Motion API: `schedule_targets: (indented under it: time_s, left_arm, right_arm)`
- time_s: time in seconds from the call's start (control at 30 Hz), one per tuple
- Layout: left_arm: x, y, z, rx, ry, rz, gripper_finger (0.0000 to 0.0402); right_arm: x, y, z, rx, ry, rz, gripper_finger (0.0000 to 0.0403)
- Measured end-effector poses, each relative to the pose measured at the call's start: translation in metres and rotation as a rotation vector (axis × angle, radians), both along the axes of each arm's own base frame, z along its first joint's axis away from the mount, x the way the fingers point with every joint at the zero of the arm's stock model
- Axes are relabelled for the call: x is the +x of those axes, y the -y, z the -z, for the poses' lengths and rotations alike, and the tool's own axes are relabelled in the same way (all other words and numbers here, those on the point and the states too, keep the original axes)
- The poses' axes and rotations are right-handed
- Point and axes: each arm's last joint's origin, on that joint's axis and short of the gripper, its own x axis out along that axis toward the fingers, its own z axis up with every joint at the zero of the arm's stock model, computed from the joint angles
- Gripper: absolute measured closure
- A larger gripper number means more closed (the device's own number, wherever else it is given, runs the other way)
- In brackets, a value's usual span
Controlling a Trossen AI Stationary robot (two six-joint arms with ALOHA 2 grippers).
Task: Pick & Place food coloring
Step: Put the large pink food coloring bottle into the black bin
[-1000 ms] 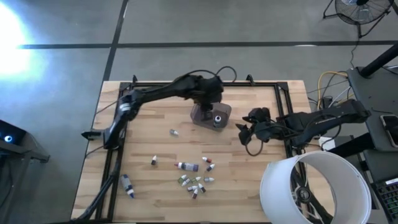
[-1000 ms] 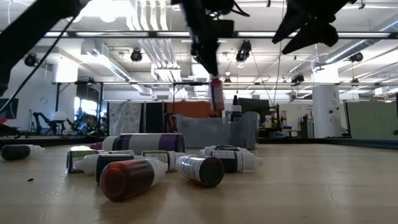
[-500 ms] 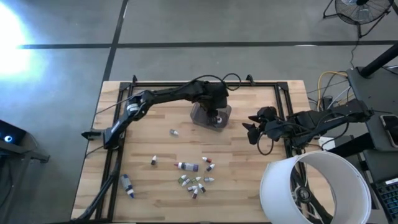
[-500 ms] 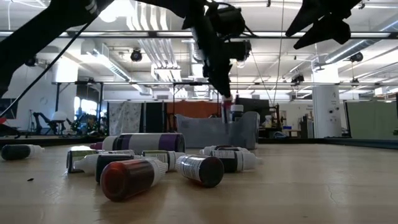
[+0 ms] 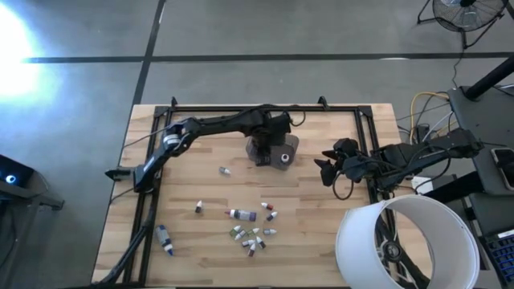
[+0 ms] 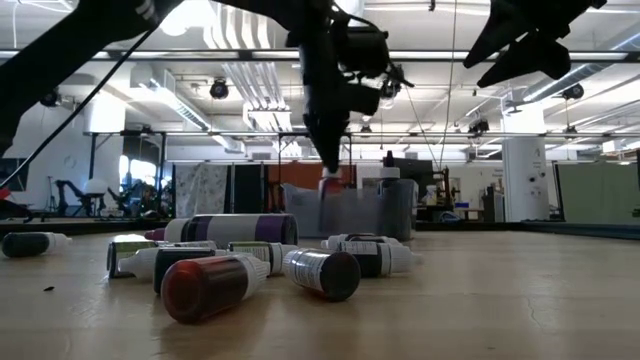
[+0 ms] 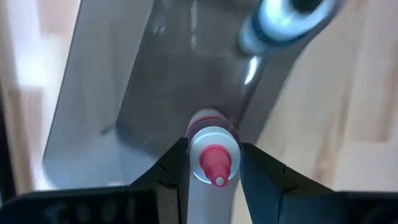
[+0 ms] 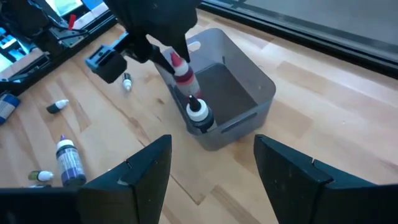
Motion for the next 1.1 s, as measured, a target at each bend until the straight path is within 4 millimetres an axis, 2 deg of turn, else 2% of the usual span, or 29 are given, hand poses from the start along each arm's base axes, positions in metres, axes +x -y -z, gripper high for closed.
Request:
schedule_targets:
  time_s: [0.2,0.6,0.9,1.1]
  left_arm:
    - [-0.01,0.001,0.009,0.049,-0.115,-0.089,0.0317]
    - [-0.024,0.011,0.005,0.011,-0.215,-0.226,0.0317]
    - [-0.026,0.025,0.005,-0.068,-0.264,-0.232,0.0317]
    - [-0.024,0.028,0.004,-0.051,-0.245,-0.223,0.0317]
  right_arm:
    - [0.0,0.0,0.0,0.001,0.001,0.002,0.0182]
    - [0.0,0.0,0.001,-0.006,-0.004,-0.001,0.0182]
    - [0.0,0.0,0.002,-0.01,-0.008,-0.002,0.0182]
    - [0.0,0.001,0.003,-0.023,-0.008,0.016,0.0182]
